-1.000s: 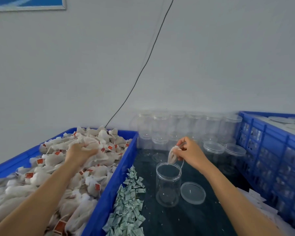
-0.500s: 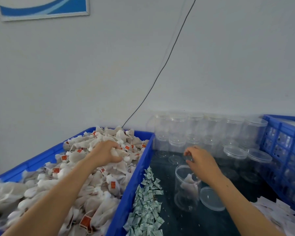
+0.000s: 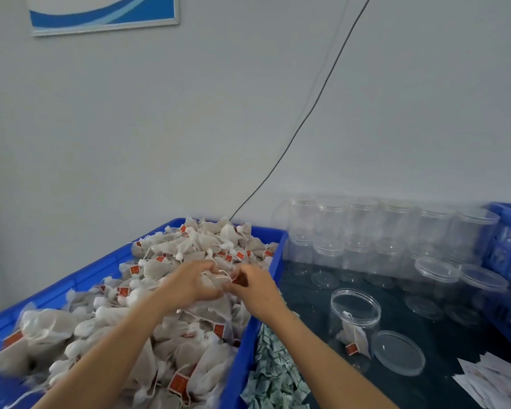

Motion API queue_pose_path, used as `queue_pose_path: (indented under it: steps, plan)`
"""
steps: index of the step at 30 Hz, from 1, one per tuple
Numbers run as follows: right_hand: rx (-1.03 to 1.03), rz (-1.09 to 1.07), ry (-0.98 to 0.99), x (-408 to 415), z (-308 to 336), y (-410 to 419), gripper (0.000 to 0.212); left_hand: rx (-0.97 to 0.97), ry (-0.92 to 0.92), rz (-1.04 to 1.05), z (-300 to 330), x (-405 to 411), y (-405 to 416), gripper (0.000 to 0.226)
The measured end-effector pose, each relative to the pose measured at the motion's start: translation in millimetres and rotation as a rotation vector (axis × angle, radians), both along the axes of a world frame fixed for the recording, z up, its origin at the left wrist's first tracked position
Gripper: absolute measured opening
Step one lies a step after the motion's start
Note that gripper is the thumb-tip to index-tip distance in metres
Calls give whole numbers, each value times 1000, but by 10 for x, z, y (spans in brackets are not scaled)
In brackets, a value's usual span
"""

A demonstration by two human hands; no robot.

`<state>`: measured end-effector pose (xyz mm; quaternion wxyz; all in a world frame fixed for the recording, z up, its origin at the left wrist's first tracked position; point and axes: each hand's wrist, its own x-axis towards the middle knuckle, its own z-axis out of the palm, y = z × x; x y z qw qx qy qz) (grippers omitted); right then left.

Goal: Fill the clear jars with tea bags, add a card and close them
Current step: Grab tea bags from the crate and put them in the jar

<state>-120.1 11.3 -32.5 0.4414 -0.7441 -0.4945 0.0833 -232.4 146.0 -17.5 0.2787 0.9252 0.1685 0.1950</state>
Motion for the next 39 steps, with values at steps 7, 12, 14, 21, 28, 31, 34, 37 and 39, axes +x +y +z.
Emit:
queue_pose_path:
  steps: [7,12,14,21,28,31,34,37,39]
  plan:
    - [175,-154,15,95,24,-63,9,-92,258,38,-176,-98,187,45]
    - [224,-149,21,267,195,-241,10,-164,112,82,-103,-117,242,20]
    - [236,-130,5,330,262,-327,10,-145,27,121,-77,-128,255,16]
    - [231,-191,-177,624,675,-807,24,-144,110,162,56,-274,247,17]
    - [265,-423,-156,1041,794,-1496,24,158,488,78,194,-451,331,30]
    - [246,-482,-123,1124,686,-1623,24,217,502,130,121,-392,323,30]
    - [228,-495,-115,1157,580,-1660,24,224,332,182,93,-315,284,20]
    - [220,-483,-96,1182,516,-1647,25,133,62,226,177,-198,167,18]
    - [213,-487,-102,1197,494,-1630,25,86,-66,235,278,-89,38,19]
